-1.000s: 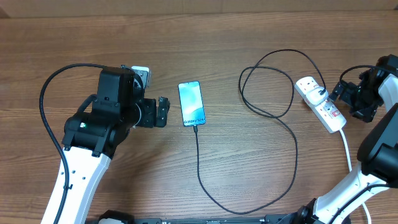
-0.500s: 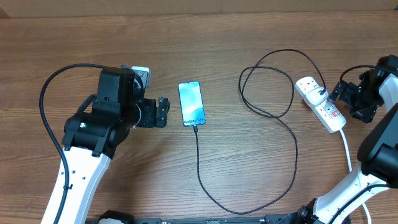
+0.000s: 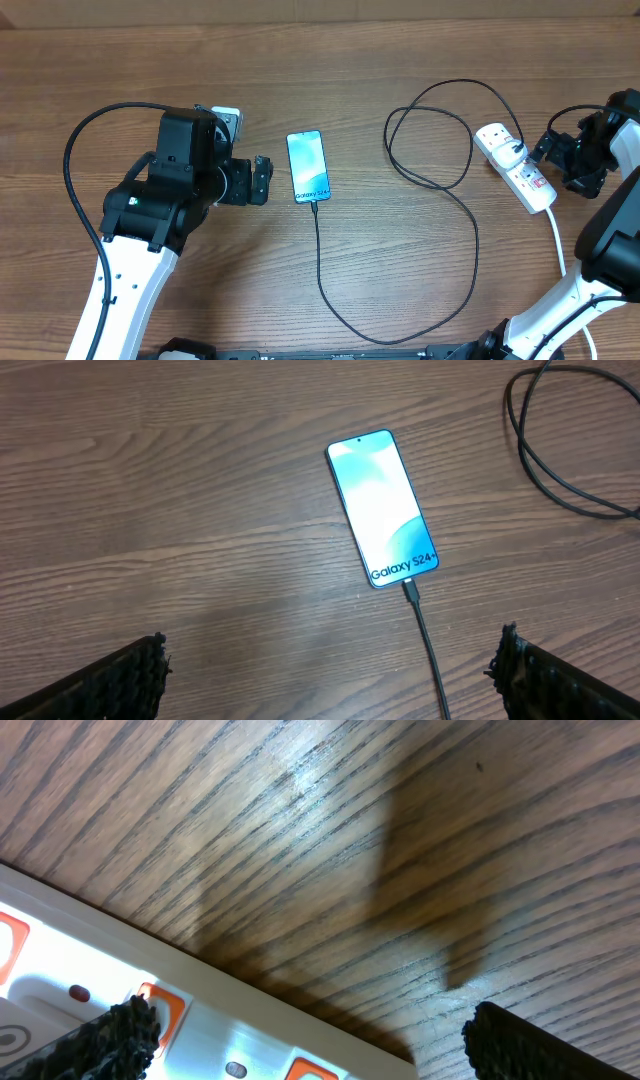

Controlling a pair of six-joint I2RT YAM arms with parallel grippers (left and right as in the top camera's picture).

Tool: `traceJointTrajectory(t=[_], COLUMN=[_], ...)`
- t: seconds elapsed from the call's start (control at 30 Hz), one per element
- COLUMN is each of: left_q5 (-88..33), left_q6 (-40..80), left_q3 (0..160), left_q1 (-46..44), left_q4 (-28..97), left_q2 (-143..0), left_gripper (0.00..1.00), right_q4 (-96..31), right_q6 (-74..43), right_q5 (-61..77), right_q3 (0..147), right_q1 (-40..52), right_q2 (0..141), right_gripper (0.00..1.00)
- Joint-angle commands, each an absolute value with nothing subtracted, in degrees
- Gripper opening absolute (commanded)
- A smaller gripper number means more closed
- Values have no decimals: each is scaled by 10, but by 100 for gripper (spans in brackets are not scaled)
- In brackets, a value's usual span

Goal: Plug charger to phone and switch on socket

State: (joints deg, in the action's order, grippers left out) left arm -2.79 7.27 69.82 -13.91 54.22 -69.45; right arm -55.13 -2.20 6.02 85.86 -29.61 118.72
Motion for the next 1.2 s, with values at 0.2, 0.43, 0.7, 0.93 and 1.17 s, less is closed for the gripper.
traceJointTrajectory(t=[0.2,0.43,0.7,0.93,1.17], left_q5=[-30,-30,-30,-30,-30], left_q6=[64,64,64,64,64], left_q3=[698,698,698,698,698], left_q1=[-144,-144,-144,-144,-144], left_q4=[542,542,550,551,550], left_q2=[-697,-697,-697,-697,-697], left_gripper=[100,100,100,100,100], right_q4=[-567,-569,-576,-600,-640], right_q6=[1,1,-7,-20,-82], right_q5=[78,76,77,78,83], right_q3=[855,855,855,863,863], right_q1=[-292,-292,-292,-292,-290], right_q2=[1198,1198,1198,1166,1036], right_gripper=[100,100,100,100,100])
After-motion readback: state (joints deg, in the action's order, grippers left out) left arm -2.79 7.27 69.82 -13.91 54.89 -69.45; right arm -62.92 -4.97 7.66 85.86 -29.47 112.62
